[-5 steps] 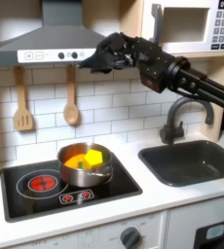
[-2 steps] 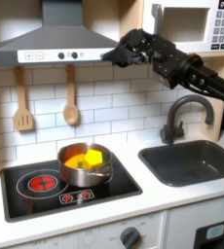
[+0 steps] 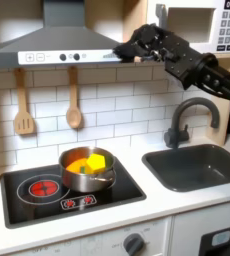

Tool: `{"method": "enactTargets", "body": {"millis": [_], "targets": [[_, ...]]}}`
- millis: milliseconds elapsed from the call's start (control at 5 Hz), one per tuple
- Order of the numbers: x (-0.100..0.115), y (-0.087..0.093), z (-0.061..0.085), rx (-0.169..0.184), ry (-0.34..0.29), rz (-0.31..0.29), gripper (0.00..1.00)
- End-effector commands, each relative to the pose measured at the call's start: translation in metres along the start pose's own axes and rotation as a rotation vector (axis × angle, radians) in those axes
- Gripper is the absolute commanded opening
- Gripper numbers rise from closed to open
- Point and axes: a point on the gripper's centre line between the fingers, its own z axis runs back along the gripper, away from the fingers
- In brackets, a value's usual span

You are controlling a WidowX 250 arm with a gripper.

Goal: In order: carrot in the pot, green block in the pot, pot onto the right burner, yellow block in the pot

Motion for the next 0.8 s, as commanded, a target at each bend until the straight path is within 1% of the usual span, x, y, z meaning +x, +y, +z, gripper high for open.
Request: {"method": "enactTargets", "body": {"millis": [0, 200, 400, 600], "targets": [[0.008, -0.025, -0.005, -0.076, -0.031, 0.001, 1.00], [0.013, -0.040, -0.008, -0.110, -0.053, 0.014, 1.00], [0.023, -0.040, -0.007, -0.096, -0.087, 0.001, 1.00], [0.030, -0.038, 0.002, -0.082, -0.112, -0.007, 1.00]]}}
